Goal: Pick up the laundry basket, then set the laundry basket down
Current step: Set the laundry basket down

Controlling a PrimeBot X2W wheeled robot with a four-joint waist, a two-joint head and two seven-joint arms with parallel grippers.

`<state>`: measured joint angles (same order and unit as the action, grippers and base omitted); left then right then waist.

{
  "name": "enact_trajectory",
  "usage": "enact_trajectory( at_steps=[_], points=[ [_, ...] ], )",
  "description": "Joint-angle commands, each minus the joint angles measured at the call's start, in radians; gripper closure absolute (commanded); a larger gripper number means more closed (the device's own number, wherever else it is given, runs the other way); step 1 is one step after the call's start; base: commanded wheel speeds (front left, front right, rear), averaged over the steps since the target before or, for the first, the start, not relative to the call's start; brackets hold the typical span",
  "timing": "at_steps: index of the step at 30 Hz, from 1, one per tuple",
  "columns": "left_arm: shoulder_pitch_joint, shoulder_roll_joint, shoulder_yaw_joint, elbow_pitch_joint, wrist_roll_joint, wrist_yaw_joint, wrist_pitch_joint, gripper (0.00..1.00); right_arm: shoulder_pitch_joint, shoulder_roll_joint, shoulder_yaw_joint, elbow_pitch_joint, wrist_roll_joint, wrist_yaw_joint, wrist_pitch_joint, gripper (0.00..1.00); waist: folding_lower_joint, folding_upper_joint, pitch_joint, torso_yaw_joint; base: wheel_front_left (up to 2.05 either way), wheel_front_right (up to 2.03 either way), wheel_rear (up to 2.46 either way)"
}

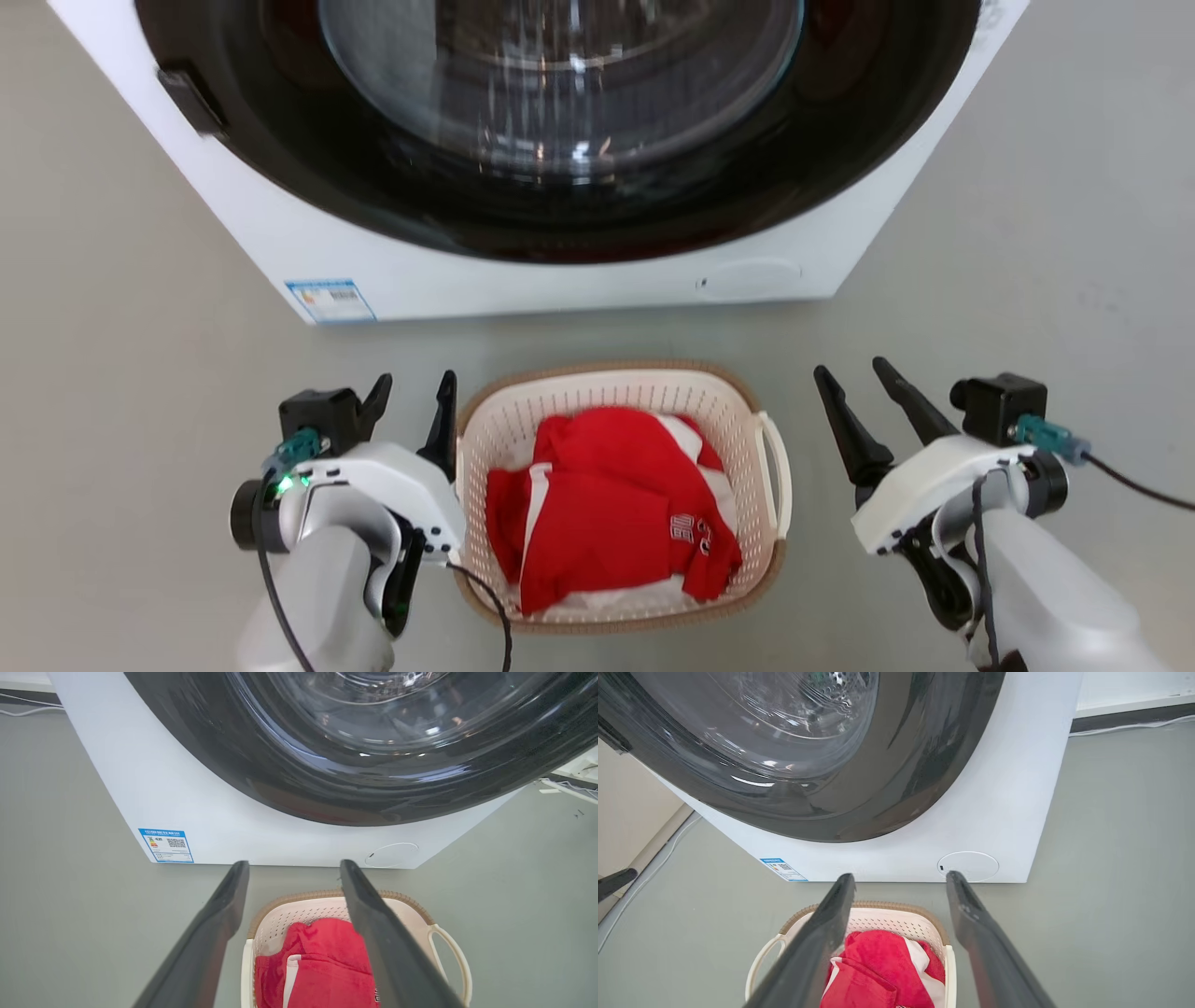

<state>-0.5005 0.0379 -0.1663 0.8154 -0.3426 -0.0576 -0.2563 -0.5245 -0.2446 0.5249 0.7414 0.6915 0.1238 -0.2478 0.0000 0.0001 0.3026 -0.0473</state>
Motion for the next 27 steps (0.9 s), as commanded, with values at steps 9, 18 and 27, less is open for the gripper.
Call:
enact_trajectory(
  at_steps=[9, 18, 27],
  points=[
    [0.115, 0.015, 0.084, -0.153, 0.081, -0.023, -0.005, 0.0, 0.143, 0.027, -0.166, -0.149, -0.156, 0.007, -0.014, 0.0, 0.0, -0.0001, -0.141, 0.013, 0.0, 0.0, 0.0],
    [0.202, 0.013, 0.119, -0.282, 0.111, -0.037, -0.005, 0.0, 0.241, 0.045, -0.289, -0.313, -0.274, 0.007, -0.014, 0.0, 0.0, -0.0001, -0.199, 0.015, 0.0, 0.0, 0.0],
    [0.252, 0.013, 0.122, -0.404, 0.094, -0.026, -0.005, 0.0, 0.303, 0.068, -0.394, -0.404, -0.333, 0.007, -0.014, 0.0, 0.0, -0.0001, -0.221, 0.019, 0.0, 0.0, 0.0]
  ],
)
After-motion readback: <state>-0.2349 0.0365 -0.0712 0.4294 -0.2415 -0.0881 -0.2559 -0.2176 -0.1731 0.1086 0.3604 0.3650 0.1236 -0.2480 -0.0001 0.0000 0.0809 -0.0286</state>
